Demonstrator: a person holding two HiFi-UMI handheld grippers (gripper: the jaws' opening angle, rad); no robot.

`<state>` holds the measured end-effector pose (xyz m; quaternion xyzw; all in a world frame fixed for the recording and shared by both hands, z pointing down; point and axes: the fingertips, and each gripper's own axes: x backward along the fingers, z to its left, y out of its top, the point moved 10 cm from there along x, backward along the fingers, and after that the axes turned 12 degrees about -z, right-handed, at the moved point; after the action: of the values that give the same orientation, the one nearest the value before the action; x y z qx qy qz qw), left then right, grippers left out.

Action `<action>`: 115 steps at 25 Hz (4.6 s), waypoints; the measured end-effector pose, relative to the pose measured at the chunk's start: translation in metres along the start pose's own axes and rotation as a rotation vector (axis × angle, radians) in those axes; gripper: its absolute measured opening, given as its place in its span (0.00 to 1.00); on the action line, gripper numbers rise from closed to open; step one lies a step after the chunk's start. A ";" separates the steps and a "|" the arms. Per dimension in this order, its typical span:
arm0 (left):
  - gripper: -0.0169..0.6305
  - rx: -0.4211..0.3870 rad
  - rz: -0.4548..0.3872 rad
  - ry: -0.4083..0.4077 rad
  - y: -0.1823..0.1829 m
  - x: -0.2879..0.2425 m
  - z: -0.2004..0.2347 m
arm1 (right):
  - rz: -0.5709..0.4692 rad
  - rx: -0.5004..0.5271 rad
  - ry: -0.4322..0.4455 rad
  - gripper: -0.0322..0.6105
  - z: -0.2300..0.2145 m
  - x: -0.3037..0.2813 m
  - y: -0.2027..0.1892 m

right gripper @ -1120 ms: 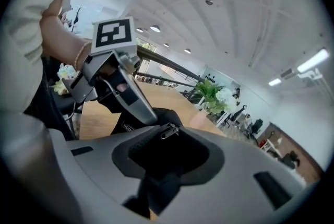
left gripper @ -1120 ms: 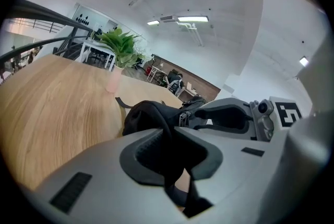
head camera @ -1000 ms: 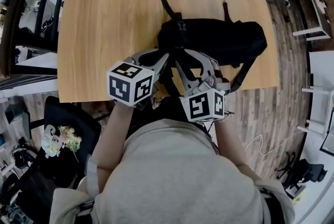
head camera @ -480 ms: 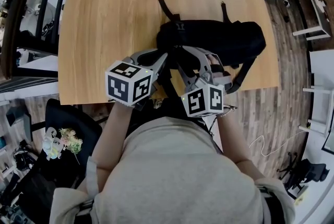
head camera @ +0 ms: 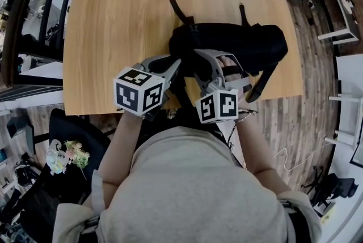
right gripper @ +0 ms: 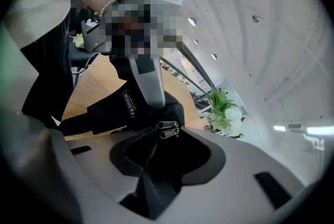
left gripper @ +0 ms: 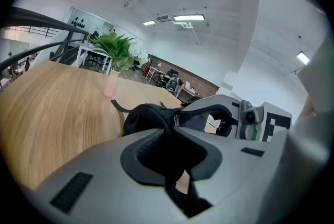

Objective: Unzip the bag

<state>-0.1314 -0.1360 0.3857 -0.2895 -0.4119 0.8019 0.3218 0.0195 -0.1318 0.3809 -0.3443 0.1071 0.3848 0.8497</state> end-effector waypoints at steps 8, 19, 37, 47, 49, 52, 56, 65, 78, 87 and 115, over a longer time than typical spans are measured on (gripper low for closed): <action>0.12 0.007 -0.005 -0.004 0.001 0.000 0.002 | 0.012 0.123 -0.003 0.24 -0.004 0.002 -0.003; 0.12 0.015 -0.011 0.000 -0.002 0.001 0.002 | -0.033 0.124 -0.036 0.26 -0.007 0.019 0.001; 0.12 0.014 -0.019 0.010 -0.004 0.002 -0.001 | -0.067 0.173 -0.087 0.17 -0.007 0.015 0.000; 0.12 0.009 -0.015 0.009 -0.003 0.004 -0.001 | -0.093 -0.357 -0.118 0.07 -0.017 0.022 0.004; 0.12 -0.008 -0.005 0.006 -0.004 0.005 -0.001 | -0.105 -0.523 -0.117 0.07 -0.021 0.022 0.003; 0.12 -0.030 0.007 -0.002 -0.004 0.005 -0.002 | -0.106 -0.700 -0.127 0.06 -0.021 0.022 -0.001; 0.12 -0.033 0.019 -0.021 -0.003 0.005 0.000 | -0.106 -0.922 -0.166 0.06 -0.019 0.022 -0.008; 0.12 -0.085 0.036 -0.021 0.001 0.004 -0.001 | -0.050 -0.983 -0.276 0.06 -0.015 0.025 -0.004; 0.11 -0.127 -0.011 0.107 -0.006 -0.001 -0.009 | -0.090 -1.009 -0.256 0.07 -0.026 0.051 -0.048; 0.11 -0.151 -0.056 0.297 -0.014 -0.005 -0.025 | -0.163 -1.057 -0.189 0.06 -0.043 0.068 -0.087; 0.12 -0.172 -0.145 0.589 -0.025 -0.004 -0.051 | -0.265 -1.066 -0.181 0.06 -0.067 0.106 -0.163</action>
<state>-0.0852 -0.1039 0.3824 -0.5055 -0.3869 0.6205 0.4580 0.2158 -0.1916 0.3659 -0.7026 -0.2200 0.3033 0.6049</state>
